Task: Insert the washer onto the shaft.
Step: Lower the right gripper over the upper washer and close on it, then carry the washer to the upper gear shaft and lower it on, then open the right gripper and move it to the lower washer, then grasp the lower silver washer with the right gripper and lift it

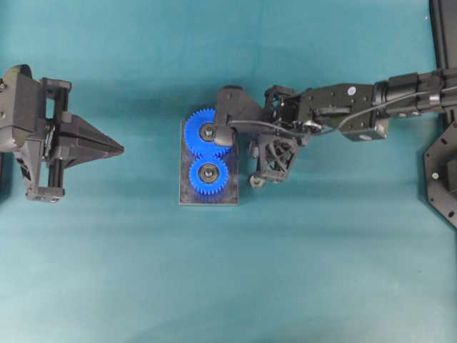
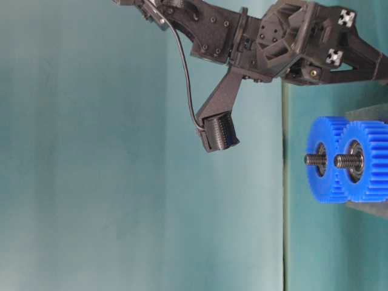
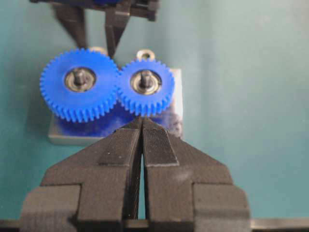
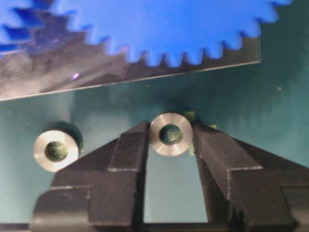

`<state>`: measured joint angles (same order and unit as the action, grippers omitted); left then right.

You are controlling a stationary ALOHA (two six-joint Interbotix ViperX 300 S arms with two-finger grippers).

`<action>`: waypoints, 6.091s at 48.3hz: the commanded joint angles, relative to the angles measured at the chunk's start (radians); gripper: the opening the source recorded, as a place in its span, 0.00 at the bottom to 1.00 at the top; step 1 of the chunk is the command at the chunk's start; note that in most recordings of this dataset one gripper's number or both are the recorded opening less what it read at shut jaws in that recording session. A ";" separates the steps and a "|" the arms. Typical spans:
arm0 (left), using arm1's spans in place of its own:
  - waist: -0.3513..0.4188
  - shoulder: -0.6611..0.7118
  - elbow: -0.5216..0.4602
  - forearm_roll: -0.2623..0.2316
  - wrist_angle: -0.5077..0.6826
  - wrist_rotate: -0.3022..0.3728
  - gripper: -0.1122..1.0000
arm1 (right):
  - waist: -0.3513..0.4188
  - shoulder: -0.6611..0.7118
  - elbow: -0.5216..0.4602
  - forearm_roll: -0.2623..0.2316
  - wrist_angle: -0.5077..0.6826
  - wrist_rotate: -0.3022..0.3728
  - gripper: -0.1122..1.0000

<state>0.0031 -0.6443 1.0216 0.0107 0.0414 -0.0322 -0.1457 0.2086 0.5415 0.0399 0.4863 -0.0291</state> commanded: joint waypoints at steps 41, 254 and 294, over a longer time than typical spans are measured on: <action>0.002 0.011 -0.028 0.002 -0.009 -0.003 0.10 | 0.026 -0.133 -0.276 0.000 0.238 0.006 0.37; -0.018 0.011 -0.006 0.003 -0.058 -0.064 0.10 | 0.163 -0.012 -0.003 -0.018 0.005 0.095 0.62; -0.017 0.011 -0.012 0.002 -0.061 -0.067 0.10 | 0.160 -0.149 -0.064 -0.025 0.175 0.138 0.38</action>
<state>-0.0138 -0.6305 1.0354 0.0107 -0.0077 -0.0982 0.0153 0.1227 0.5185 0.0199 0.6335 0.0997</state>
